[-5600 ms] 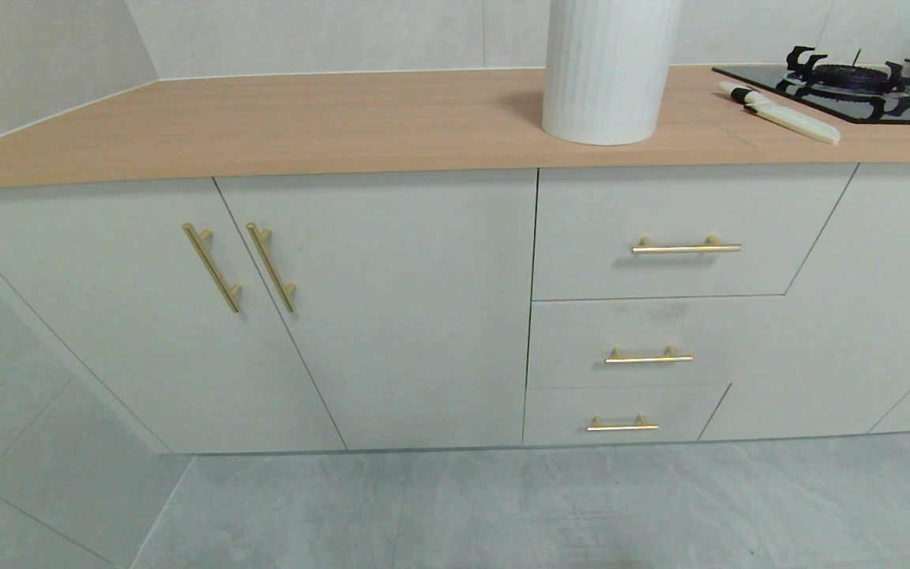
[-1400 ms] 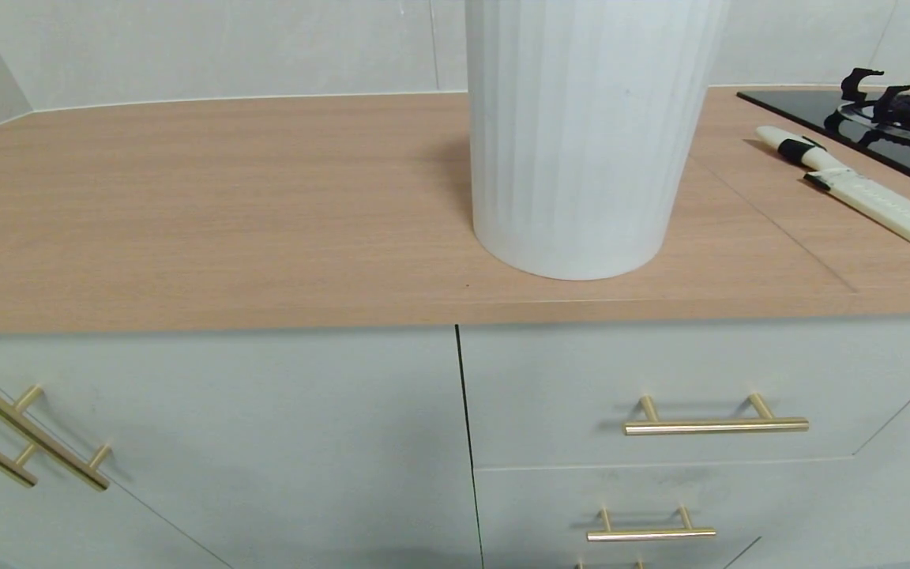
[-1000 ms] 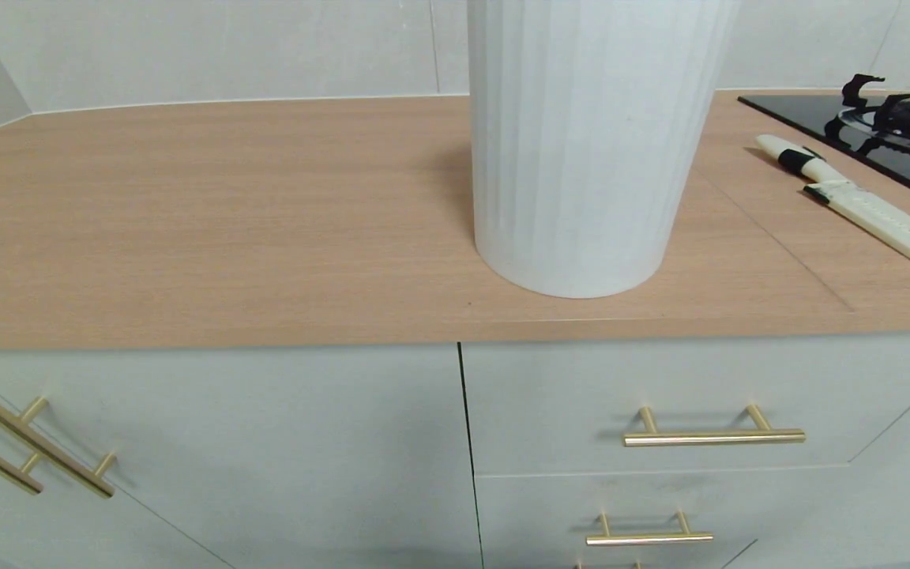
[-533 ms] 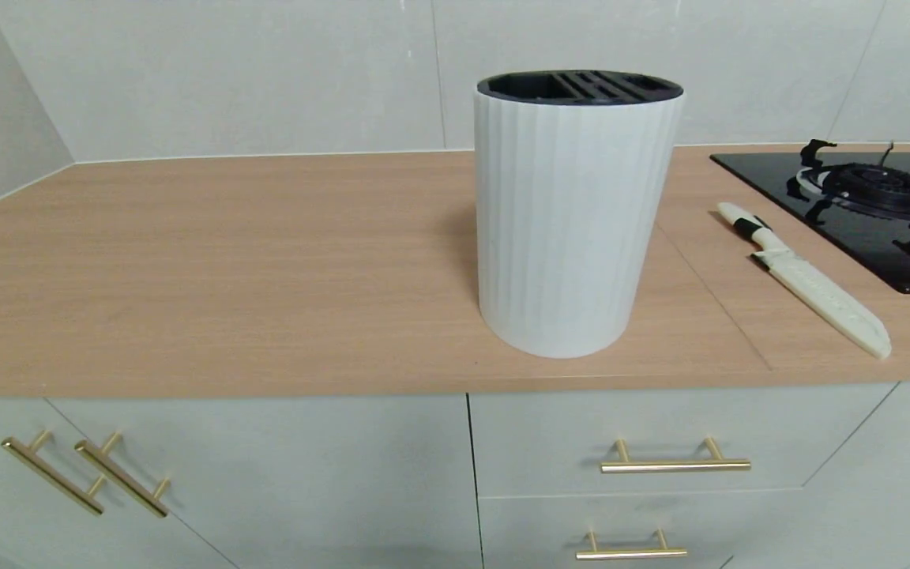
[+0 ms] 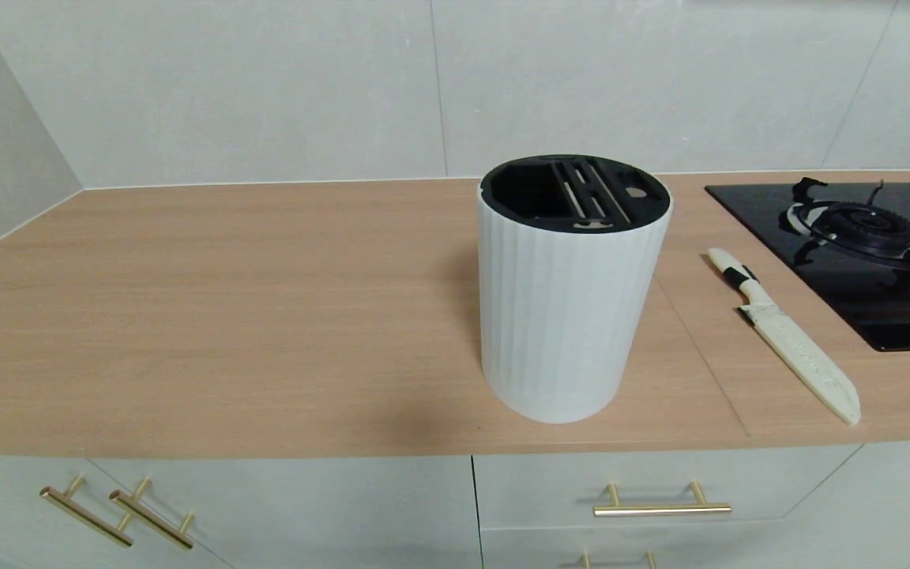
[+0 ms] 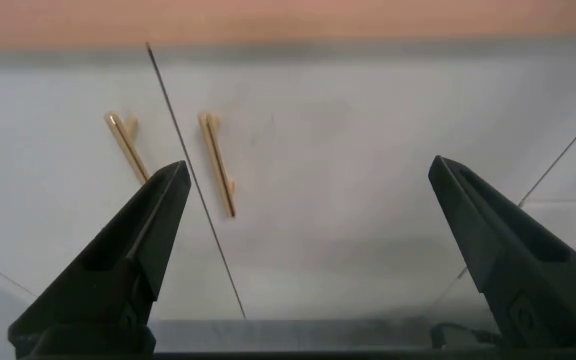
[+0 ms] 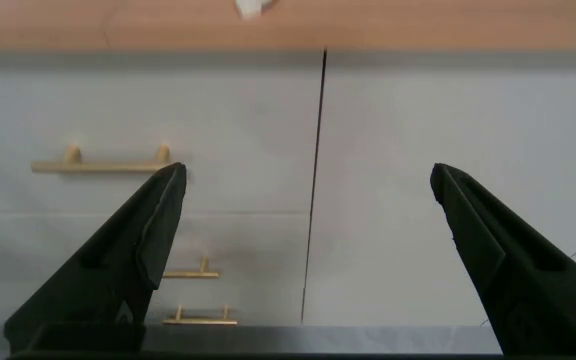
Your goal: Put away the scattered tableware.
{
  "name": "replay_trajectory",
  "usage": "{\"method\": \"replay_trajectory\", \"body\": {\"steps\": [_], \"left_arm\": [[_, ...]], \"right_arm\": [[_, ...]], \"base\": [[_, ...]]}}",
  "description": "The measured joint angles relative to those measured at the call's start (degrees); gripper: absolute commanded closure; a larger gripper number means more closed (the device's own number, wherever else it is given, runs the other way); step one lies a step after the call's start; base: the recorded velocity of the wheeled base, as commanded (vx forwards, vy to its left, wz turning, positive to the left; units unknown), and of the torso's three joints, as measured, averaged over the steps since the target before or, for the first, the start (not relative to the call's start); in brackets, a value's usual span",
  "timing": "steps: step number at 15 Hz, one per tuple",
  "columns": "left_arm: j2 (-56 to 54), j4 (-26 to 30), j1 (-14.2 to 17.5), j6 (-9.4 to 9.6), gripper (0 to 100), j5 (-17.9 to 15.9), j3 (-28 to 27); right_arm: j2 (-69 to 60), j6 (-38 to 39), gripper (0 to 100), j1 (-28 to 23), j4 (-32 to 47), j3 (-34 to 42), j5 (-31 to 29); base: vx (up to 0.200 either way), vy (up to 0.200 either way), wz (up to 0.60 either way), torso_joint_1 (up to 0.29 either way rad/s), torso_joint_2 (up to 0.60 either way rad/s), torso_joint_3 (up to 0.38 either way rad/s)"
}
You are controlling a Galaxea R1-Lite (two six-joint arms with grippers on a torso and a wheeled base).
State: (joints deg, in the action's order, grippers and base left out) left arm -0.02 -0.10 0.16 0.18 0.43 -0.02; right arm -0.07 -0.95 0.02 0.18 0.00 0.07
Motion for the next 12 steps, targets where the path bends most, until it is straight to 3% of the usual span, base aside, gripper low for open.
{"method": "replay_trajectory", "body": {"steps": [12], "left_arm": [[0.0, 0.0, 0.0, 0.0, 0, 0.0, 0.0]], "right_arm": [[0.0, 0.0, 0, 0.0, 0.0, 0.0, 0.0]], "base": [[0.0, 0.0, 0.0, 0.261, -0.54, -0.28]]}}
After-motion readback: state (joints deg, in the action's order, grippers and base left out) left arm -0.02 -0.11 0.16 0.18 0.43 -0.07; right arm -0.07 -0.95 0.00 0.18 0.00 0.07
